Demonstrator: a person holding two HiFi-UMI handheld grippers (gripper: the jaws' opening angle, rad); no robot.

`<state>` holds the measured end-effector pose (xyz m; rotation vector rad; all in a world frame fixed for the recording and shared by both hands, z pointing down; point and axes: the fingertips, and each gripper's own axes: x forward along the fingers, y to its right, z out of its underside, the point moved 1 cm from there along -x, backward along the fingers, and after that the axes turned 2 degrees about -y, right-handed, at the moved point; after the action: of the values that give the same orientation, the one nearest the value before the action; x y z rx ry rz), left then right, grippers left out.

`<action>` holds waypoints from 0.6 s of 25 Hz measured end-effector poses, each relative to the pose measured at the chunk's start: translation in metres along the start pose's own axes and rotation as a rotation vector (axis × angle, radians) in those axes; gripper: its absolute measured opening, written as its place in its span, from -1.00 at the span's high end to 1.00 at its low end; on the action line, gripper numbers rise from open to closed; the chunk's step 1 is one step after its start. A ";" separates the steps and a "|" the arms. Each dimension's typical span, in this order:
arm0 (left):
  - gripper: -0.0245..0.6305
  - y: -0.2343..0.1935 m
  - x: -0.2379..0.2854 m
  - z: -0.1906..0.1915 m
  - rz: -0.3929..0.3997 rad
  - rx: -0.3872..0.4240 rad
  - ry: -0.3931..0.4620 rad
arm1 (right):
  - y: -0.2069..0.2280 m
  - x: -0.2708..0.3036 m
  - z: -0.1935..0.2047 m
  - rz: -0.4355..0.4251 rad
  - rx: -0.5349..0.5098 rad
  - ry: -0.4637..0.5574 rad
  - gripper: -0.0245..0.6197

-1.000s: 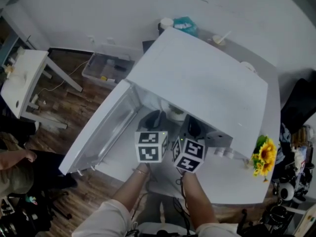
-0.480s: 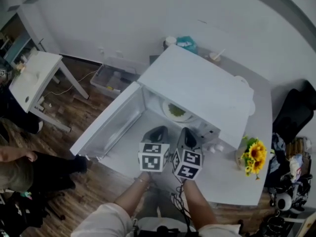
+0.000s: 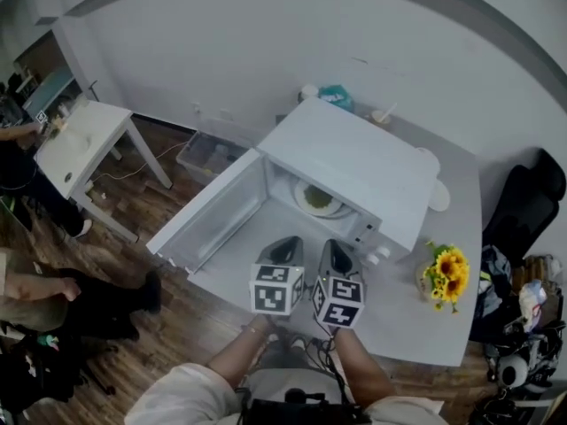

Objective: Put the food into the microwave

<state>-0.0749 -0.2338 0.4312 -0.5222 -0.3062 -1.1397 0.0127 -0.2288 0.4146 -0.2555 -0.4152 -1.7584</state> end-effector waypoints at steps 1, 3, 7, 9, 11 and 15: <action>0.90 0.002 -0.005 0.001 0.000 0.011 0.001 | -0.001 -0.005 -0.001 -0.008 -0.004 0.004 0.85; 0.90 0.004 -0.015 0.001 -0.005 0.034 0.003 | -0.002 -0.016 -0.004 -0.024 -0.008 0.012 0.85; 0.90 0.011 -0.032 0.001 -0.011 0.052 0.019 | -0.004 -0.033 -0.009 -0.040 -0.019 0.029 0.85; 0.90 0.013 -0.036 -0.001 -0.016 0.056 0.023 | -0.008 -0.038 -0.014 -0.048 -0.024 0.045 0.86; 0.90 0.014 -0.039 -0.005 -0.020 0.059 0.027 | -0.011 -0.039 -0.018 -0.052 -0.026 0.059 0.86; 0.90 0.012 -0.047 -0.011 -0.023 0.059 0.049 | -0.018 -0.043 -0.020 -0.054 -0.029 0.066 0.86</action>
<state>-0.0827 -0.1996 0.3967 -0.4390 -0.3029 -1.1605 0.0060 -0.1955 0.3775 -0.2078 -0.3522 -1.8217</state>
